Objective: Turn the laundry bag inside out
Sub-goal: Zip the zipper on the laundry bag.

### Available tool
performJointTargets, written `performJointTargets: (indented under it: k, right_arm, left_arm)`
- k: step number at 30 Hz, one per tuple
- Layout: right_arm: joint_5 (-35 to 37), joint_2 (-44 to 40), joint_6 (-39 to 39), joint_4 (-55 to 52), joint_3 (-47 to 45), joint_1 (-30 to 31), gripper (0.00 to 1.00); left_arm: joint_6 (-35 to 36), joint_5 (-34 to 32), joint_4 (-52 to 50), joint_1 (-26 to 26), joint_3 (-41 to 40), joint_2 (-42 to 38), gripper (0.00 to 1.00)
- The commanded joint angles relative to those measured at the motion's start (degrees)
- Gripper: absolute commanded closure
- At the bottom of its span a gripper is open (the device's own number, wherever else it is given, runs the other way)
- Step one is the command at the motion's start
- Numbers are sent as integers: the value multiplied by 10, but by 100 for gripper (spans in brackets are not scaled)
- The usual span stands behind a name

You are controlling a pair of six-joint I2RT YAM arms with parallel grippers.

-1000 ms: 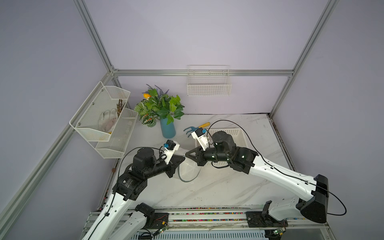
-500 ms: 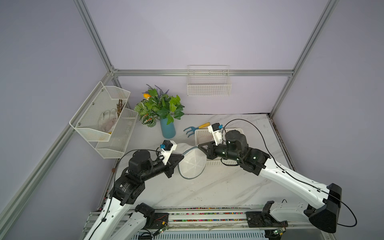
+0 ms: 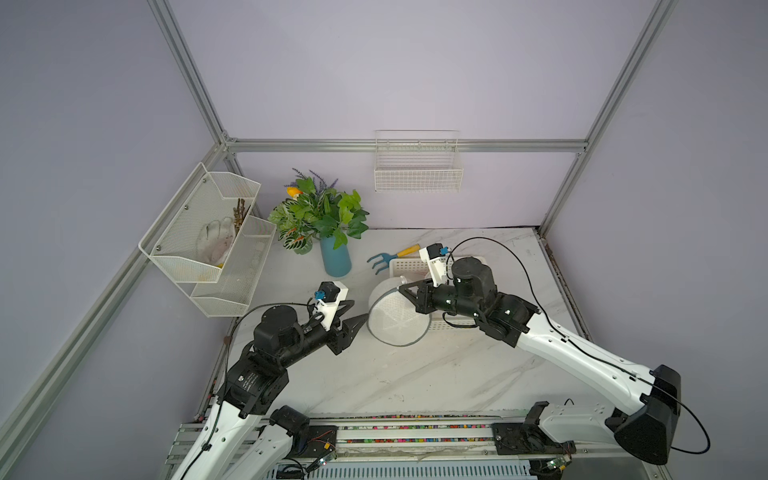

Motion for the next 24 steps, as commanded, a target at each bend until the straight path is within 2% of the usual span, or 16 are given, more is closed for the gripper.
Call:
performJointTargets:
  k: [1, 9, 15, 20, 24]
  right_arm:
    - [-21, 8, -29, 7, 30, 26, 100]
    - [-60, 35, -63, 8, 55, 74, 100]
    - [-54, 48, -92, -9, 79, 92, 100]
    - [-38, 49, -91, -6, 83, 94, 100]
    - [-31, 44, -91, -6, 81, 94, 100]
  left_arm:
    - [10, 29, 12, 1, 26, 4, 39]
    - [14, 61, 10, 1, 24, 17, 39]
    - [11, 63, 5, 1, 18, 14, 57]
    - [10, 61, 2, 1, 16, 8, 61]
    - [12, 54, -7, 1, 17, 9, 70]
